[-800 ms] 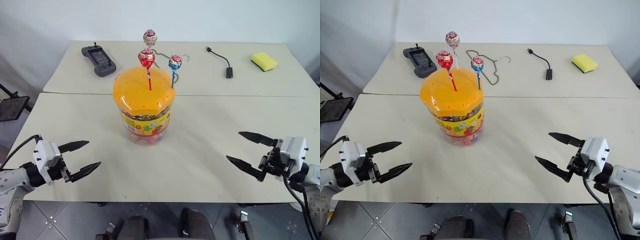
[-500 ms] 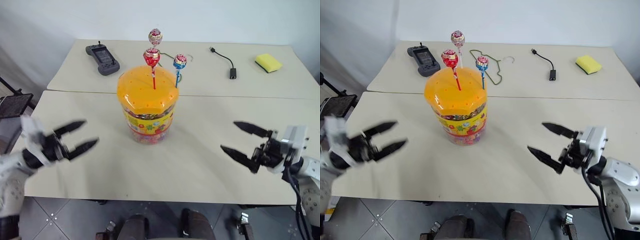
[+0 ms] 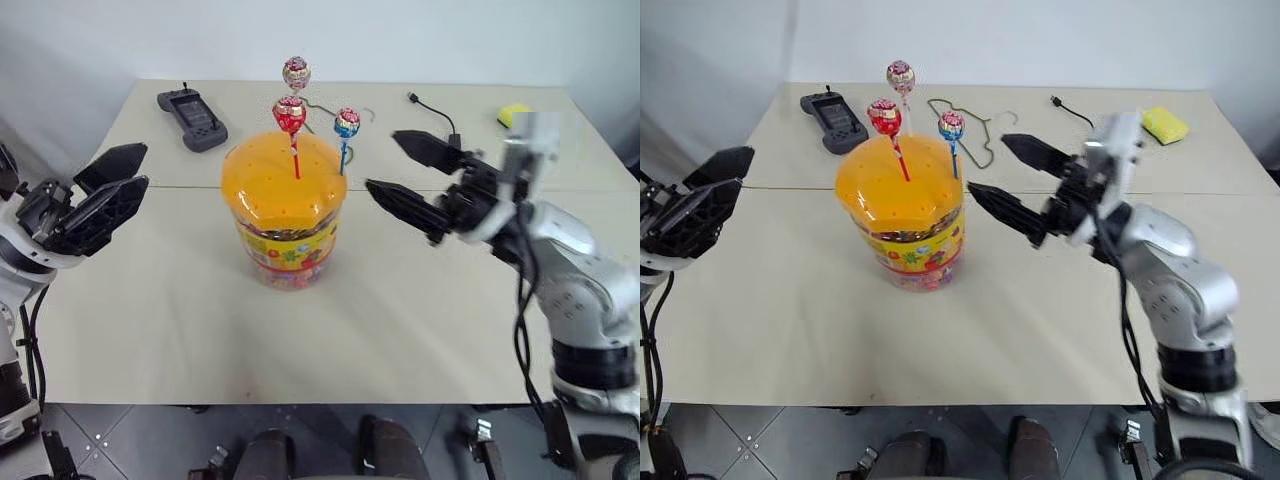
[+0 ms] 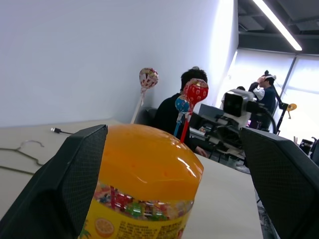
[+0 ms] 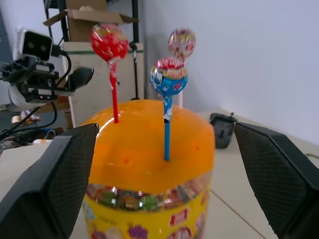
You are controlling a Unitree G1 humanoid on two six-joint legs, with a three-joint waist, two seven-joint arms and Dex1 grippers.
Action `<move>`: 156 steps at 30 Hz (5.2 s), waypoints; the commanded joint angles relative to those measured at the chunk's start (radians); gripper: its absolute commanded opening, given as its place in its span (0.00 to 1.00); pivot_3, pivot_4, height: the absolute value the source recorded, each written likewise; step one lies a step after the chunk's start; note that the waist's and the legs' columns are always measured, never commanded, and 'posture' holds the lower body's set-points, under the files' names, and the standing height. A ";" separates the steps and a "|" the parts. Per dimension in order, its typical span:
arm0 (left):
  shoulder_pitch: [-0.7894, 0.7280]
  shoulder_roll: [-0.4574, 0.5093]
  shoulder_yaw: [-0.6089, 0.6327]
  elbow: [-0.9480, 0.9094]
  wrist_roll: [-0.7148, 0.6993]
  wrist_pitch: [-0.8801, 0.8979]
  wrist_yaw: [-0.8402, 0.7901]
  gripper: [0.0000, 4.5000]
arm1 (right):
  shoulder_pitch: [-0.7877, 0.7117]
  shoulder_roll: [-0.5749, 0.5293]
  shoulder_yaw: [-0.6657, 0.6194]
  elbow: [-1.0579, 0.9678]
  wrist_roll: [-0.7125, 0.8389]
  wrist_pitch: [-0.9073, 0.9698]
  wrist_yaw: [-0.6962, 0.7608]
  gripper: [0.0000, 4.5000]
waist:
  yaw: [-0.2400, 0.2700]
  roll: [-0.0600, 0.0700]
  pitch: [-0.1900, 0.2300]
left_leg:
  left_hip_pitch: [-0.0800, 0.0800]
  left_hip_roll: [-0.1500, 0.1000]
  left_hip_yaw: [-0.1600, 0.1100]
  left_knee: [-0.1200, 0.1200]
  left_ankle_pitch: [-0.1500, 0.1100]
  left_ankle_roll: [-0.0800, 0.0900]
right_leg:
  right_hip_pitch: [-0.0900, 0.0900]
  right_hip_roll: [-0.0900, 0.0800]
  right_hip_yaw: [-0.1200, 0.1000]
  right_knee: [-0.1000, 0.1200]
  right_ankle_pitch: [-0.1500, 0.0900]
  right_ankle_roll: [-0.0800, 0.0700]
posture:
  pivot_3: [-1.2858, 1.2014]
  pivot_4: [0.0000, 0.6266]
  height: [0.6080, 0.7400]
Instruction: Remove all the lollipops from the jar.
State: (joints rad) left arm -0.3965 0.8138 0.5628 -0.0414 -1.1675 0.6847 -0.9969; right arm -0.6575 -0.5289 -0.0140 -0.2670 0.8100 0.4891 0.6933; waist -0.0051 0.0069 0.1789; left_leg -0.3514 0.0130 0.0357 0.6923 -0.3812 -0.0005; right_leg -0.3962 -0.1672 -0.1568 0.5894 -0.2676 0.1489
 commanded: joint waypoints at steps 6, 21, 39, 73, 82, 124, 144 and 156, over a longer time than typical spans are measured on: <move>-0.022 -0.038 0.002 -0.103 -0.028 0.005 0.084 1.00 | -0.071 0.104 0.017 0.048 -0.047 -0.003 0.020 0.72 | -0.002 0.000 0.000 | -0.001 0.000 0.000 0.000 -0.001 0.001 | -0.001 0.000 0.000 0.000 0.000 0.000 | 0.52 0.24 1.00; 0.023 -0.035 -0.021 -0.128 0.032 -0.016 0.074 1.00 | -0.127 0.156 -0.193 0.095 0.085 -0.067 0.086 0.01 | -0.025 0.000 0.000 | -0.001 0.000 0.000 0.003 -0.001 0.001 | -0.001 0.000 0.001 0.001 0.000 0.000 | 0.52 0.24 1.00; 0.321 0.085 -0.101 -0.182 0.300 -0.237 -0.348 1.00 | 0.526 -0.591 -0.173 0.374 -0.425 -0.252 0.477 0.01 | -0.005 0.003 0.002 | 0.001 0.002 0.015 0.005 -0.002 0.002 | -0.002 0.000 0.008 -0.002 0.001 -0.002 | 0.52 0.24 1.00; 0.160 -0.233 -0.002 -0.189 -0.022 -0.148 0.115 1.00 | -0.458 0.162 0.059 0.457 -0.207 0.047 0.194 0.87 | -0.004 0.004 0.003 | -0.001 0.002 0.004 0.006 -0.003 0.001 | -0.002 0.003 0.005 0.002 0.002 -0.002 | 0.52 0.24 1.00; 0.137 -0.255 -0.016 -0.190 -0.015 -0.177 0.123 1.00 | -0.506 0.220 0.050 0.516 -0.236 0.036 0.244 0.59 | -0.029 0.004 0.003 | -0.001 0.002 0.004 0.005 -0.003 0.001 | -0.002 0.003 0.004 0.002 0.002 -0.002 | 0.52 0.24 1.00; 0.342 -0.085 -0.196 -0.265 0.324 -0.374 -0.289 1.00 | 0.356 -0.566 -0.054 0.587 -0.587 -0.240 0.503 0.20 | 0.005 0.005 0.005 | 0.000 0.003 0.015 0.007 -0.004 0.002 | -0.002 0.002 0.009 -0.004 0.002 -0.002 | 0.52 0.24 1.00; 0.262 -0.228 -0.004 -0.274 -0.009 -0.241 0.119 1.00 | -0.229 -0.041 -0.032 0.080 -0.032 0.125 0.251 0.72 | 0.020 0.006 0.005 | -0.002 0.002 0.004 0.009 -0.004 0.002 | -0.002 0.003 0.008 0.001 0.002 -0.002 | 0.52 0.24 1.00; 0.164 -0.263 -0.076 -0.200 0.079 -0.291 0.078 1.00 | -0.358 0.132 0.158 0.133 -0.202 0.103 0.229 0.53 | -0.003 0.005 0.005 | -0.001 0.002 0.005 0.007 -0.004 0.002 | -0.002 0.003 0.007 0.001 0.003 -0.002 | 0.52 0.24 1.00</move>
State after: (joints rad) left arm -0.2221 0.5529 0.4859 -0.2258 -1.0915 0.4105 -0.9087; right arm -0.9965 -0.4057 0.1511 -0.1121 0.6047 0.6101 0.9107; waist -0.0077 0.0121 0.1839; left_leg -0.3528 0.0148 0.0409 0.6994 -0.3854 0.0013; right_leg -0.3984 -0.1641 -0.1503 0.5907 -0.2651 0.1471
